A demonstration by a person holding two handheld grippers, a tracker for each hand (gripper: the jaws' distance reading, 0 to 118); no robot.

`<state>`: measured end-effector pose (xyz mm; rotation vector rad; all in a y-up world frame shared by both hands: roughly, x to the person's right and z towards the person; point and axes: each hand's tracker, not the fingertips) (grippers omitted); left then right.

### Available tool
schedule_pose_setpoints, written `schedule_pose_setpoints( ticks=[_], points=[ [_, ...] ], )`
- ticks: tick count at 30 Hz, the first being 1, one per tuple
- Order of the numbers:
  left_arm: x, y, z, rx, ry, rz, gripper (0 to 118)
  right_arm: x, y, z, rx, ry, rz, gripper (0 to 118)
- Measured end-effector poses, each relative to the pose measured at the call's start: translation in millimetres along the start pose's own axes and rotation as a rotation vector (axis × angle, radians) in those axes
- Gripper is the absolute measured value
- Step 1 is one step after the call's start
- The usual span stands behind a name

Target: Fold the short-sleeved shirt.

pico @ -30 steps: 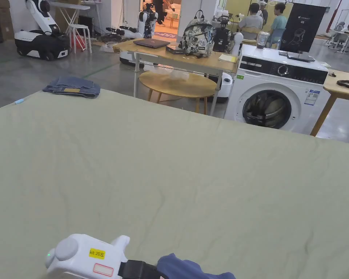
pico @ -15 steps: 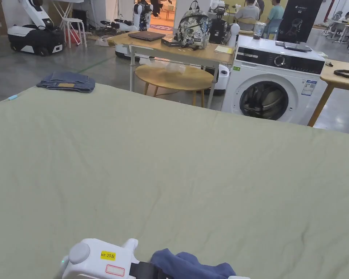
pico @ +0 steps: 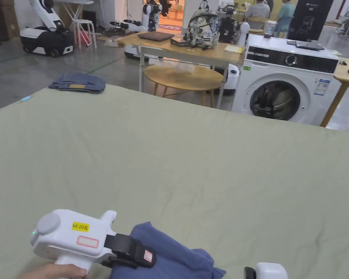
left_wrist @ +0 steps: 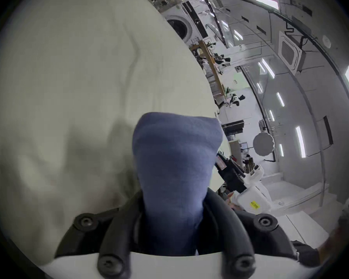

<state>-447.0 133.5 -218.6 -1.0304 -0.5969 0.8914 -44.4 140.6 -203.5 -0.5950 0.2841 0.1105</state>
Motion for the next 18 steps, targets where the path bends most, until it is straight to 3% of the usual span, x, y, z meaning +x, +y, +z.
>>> schedule_pose_setpoints(
  ticks=[13,18],
  points=[
    [-51.1,60.9,230.4,0.125,0.348,0.052,16,-10.9,22.0,-13.1,0.007,-0.008,-0.003,0],
    [-58.7,74.0,287.7,0.146,0.468,0.089,16,-15.4,21.9,-15.7,-0.008,-0.007,-0.004,0]
  ],
)
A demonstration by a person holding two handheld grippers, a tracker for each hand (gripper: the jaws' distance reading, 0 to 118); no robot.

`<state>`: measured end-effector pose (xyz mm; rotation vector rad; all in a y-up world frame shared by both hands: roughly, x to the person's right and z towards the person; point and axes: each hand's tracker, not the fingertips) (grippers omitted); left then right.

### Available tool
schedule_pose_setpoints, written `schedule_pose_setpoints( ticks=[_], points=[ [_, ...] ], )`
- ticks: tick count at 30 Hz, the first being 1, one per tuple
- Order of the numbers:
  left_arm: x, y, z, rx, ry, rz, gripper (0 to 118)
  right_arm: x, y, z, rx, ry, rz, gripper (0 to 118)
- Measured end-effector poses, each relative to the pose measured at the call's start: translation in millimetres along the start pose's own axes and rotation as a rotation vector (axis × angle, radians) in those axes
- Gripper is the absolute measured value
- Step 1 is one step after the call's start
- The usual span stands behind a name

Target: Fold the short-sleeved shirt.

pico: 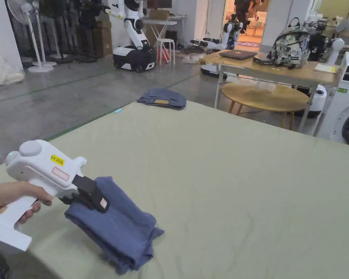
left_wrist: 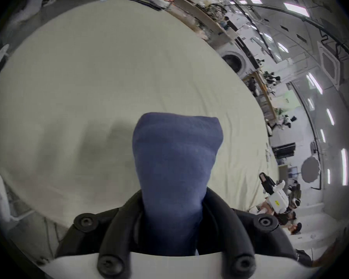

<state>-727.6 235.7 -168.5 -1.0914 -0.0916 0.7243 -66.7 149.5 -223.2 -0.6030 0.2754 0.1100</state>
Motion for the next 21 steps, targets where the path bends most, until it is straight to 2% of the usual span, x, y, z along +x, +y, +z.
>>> schedule_pose_setpoints(
  ticks=[8,10,11,13,15,21],
  points=[
    [-27.1,7.1,18.0,-0.018,0.132,0.059,16,1.1,-2.0,-0.1,-0.030,-0.010,-0.007,0],
    [-27.1,4.2,11.5,-0.031,0.146,0.071,21,1.8,-2.2,-1.1,-0.037,-0.012,-0.003,0],
    [-29.2,4.9,11.3,-0.033,0.163,0.076,29,2.1,-2.2,-1.5,-0.038,-0.012,-0.002,0],
    [-23.8,0.2,10.6,-0.024,0.238,0.038,30,2.6,-1.5,-2.0,-0.040,-0.013,0.001,0],
    [-29.1,8.4,13.6,-0.019,0.318,-0.004,39,4.2,-1.2,-4.1,-0.041,-0.015,0.006,0],
    [-29.7,18.5,38.9,0.036,0.490,0.009,40,5.4,-1.0,-4.7,-0.039,-0.012,0.002,0]
  ],
)
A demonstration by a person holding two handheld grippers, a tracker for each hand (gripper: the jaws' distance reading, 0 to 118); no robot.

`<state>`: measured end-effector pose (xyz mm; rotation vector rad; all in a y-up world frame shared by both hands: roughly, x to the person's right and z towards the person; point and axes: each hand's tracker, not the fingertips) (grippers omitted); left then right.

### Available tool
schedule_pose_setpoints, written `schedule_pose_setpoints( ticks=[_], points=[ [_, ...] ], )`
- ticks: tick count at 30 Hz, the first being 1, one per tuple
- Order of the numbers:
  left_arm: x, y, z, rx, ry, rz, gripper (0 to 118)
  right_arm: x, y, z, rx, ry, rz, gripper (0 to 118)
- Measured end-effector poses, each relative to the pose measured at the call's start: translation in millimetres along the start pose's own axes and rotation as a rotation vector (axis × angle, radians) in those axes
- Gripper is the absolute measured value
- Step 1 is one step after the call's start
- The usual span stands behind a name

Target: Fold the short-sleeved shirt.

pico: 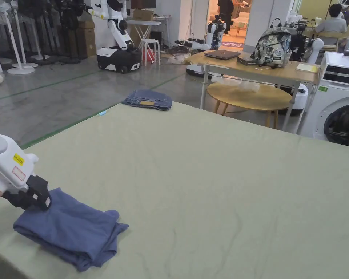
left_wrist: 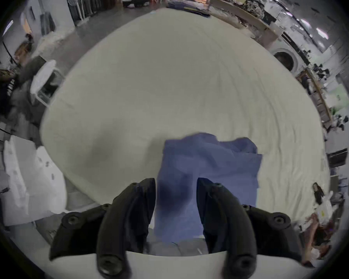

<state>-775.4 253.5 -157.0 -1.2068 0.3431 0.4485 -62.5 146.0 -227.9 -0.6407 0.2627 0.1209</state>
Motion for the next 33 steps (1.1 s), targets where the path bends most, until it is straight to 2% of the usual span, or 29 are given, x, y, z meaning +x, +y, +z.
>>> schedule_pose_setpoints(
  ticks=[2,5,9,10,11,15,17,20,29,33],
  points=[
    [-6.0,5.8,4.0,0.055,0.098,-0.047,40,-1.4,-1.0,1.0,-0.001,0.001,-0.002,0],
    [-1.3,6.5,10.1,0.114,0.171,-0.093,40,-2.2,-1.9,1.5,-0.003,0.004,-0.006,0],
    [24.8,-14.4,7.8,0.162,0.050,-0.102,36,-1.3,-4.1,0.6,-0.001,0.007,-0.018,0],
    [31.5,-20.3,0.3,0.181,0.026,-0.107,31,-0.2,-5.0,-0.5,0.000,0.009,-0.025,0],
    [38.2,-24.4,-3.9,0.195,0.028,-0.117,21,0.4,-5.2,-0.5,0.002,0.007,-0.029,0],
    [98.6,-60.6,-14.4,0.270,0.007,-0.161,4,3.2,-2.2,3.3,0.014,0.006,-0.037,0],
    [125.7,-72.9,-21.1,0.291,-0.020,-0.170,1,6.3,-2.4,3.6,0.021,0.004,-0.041,0],
    [140.3,-69.9,-36.8,0.374,-0.094,-0.201,0,12.2,-1.5,4.8,0.034,-0.001,-0.051,0],
    [300.7,-145.4,-44.5,0.565,-0.161,-0.321,0,34.7,9.4,14.8,0.102,-0.047,-0.087,0],
    [359.1,-179.3,-48.5,0.735,-0.126,-0.378,0,47.6,19.9,24.1,0.165,-0.084,-0.109,0]
  ],
)
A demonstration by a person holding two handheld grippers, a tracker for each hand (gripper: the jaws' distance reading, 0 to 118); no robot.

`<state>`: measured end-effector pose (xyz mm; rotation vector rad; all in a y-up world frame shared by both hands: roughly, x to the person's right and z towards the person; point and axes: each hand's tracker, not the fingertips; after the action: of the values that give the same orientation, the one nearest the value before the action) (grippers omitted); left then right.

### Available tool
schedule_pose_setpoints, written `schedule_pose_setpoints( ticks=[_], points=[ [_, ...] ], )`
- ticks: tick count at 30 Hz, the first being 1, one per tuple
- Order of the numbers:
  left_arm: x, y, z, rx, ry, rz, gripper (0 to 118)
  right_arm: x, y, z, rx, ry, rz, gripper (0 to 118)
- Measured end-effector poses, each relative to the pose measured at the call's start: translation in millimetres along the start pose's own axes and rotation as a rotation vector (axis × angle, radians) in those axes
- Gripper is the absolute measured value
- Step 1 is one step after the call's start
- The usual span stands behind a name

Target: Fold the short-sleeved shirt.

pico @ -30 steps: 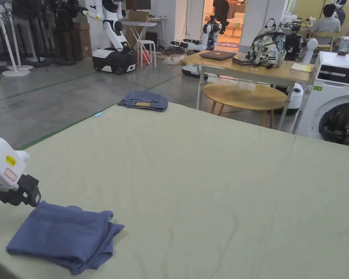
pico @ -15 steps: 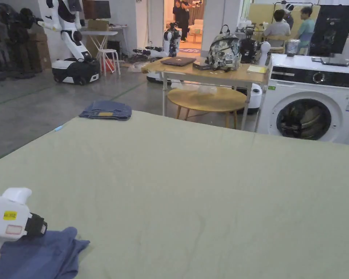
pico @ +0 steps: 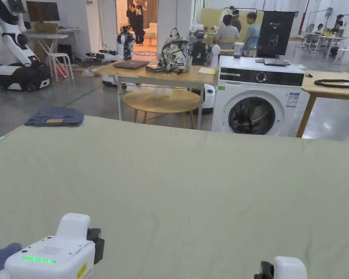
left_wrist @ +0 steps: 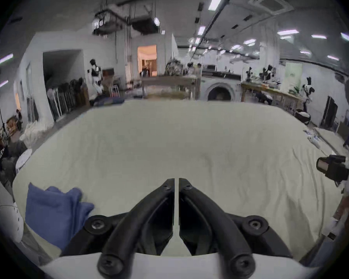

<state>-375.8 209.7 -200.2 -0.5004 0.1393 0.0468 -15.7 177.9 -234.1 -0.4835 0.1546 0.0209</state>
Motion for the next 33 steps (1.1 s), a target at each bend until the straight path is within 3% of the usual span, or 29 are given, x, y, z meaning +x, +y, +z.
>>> schedule_pose_setpoints(
  ticks=[12,21,33],
  points=[
    [74.1,-4.3,9.2,0.237,0.003,-0.017,0,18.3,20.0,10.1,0.136,-0.047,-0.036,0],
    [79.5,-0.9,19.2,0.321,0.004,-0.059,0,6.2,14.8,23.6,0.256,-0.069,-0.011,0],
    [69.2,-2.3,19.0,0.343,0.031,-0.028,0,-0.5,21.7,19.4,0.276,-0.060,-0.025,0]
  ],
)
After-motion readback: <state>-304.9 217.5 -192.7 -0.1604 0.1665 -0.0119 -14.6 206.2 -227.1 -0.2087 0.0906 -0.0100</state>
